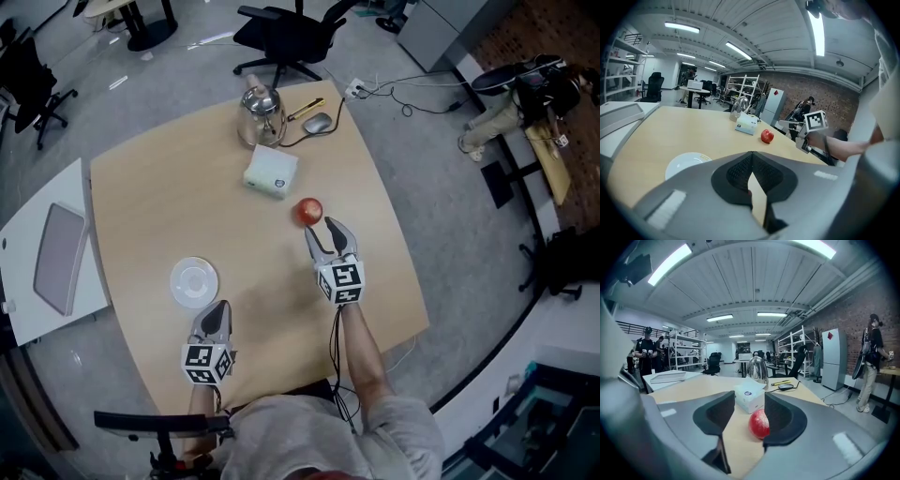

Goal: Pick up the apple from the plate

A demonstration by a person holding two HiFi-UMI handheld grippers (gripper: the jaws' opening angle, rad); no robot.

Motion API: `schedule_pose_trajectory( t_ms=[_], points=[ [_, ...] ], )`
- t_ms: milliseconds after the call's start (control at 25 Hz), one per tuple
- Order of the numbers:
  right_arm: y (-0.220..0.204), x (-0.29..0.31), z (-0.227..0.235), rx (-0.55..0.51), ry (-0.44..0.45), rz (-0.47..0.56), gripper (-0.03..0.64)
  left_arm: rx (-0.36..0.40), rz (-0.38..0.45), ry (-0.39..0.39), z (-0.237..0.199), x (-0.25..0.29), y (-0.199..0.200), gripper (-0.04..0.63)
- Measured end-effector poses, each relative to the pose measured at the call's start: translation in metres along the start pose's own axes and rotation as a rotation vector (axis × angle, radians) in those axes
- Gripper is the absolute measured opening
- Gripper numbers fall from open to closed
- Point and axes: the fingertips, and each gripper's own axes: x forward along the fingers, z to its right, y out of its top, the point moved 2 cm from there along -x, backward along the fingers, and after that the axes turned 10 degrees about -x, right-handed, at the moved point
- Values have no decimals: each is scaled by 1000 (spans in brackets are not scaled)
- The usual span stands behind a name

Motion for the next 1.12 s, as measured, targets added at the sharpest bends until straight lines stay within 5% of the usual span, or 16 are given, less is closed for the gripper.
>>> schedule_pose_trajectory(
  t_ms=[1120],
  points=[
    [47, -119, -80, 45, 41, 115, 15, 79, 155, -50, 48, -92, 19, 20]
  ],
)
